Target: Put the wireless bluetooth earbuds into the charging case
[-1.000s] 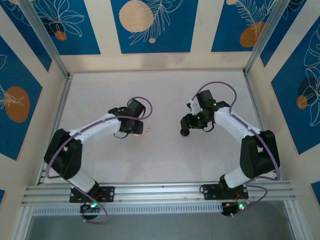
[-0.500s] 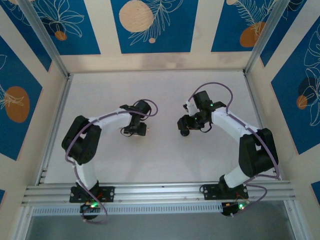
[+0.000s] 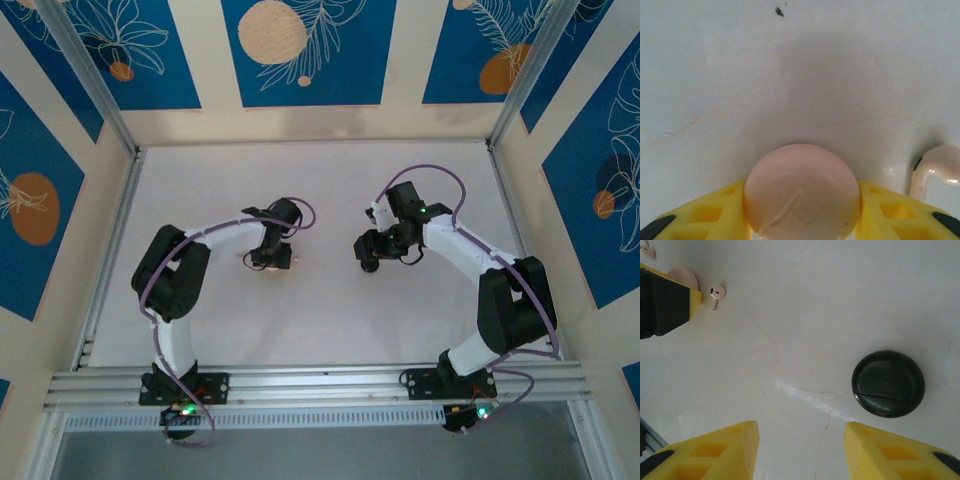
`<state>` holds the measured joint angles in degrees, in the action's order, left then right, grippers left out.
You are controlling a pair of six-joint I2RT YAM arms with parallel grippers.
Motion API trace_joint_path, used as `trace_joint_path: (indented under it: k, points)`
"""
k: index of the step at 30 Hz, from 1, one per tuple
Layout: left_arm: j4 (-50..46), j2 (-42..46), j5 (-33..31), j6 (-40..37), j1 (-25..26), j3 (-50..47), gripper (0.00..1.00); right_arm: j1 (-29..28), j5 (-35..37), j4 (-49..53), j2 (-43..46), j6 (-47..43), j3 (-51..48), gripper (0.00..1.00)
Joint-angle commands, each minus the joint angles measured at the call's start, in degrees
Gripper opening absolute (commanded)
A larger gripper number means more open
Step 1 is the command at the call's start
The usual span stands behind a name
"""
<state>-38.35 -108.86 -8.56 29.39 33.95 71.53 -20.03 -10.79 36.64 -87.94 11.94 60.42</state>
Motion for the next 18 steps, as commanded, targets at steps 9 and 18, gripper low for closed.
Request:
trace_joint_path:
  k: [9, 18]
  points:
    - [3.17, 7.68, 3.57, -6.44, -0.61, -4.36, 0.35, 1.42, -9.69, -8.57, 8.43, -0.05, -4.22, 0.47]
    - [11.61, 24.66, 8.96, -24.93, 1.79, -14.76, 0.31, 3.5, -20.55, -18.17, 13.01, 3.01, -9.1, 0.46]
